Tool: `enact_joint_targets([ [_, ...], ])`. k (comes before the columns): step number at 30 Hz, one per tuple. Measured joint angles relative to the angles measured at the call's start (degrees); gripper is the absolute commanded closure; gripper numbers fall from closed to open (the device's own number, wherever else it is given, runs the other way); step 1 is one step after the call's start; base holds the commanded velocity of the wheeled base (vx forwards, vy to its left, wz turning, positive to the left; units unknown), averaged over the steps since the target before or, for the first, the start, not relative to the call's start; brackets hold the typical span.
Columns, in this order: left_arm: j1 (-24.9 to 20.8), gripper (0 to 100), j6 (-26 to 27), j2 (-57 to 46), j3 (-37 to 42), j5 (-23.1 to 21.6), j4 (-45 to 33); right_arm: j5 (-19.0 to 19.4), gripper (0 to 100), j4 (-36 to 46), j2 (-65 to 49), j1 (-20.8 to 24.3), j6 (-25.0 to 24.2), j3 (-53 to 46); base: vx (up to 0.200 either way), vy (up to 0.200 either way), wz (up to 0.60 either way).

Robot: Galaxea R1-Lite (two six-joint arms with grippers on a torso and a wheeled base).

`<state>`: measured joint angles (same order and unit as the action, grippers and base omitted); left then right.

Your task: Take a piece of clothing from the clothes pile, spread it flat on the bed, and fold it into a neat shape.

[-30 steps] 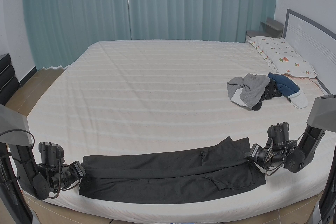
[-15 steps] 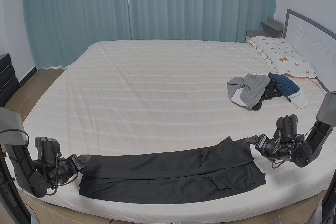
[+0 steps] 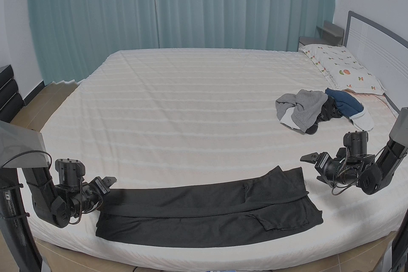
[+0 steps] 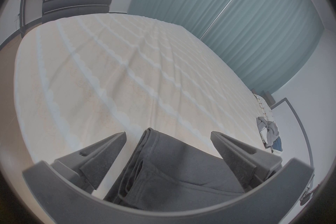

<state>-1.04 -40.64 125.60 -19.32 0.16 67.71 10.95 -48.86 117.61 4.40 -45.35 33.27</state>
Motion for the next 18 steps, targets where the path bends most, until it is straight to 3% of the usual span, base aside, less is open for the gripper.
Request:
enact_joint_targets([
  [18,3.60,100,-4.11,1.35,-2.01,0.62,0.63,1.85,0,-0.35,9.42,0.02,-0.24,7.47,0.000,0.000,0.00],
])
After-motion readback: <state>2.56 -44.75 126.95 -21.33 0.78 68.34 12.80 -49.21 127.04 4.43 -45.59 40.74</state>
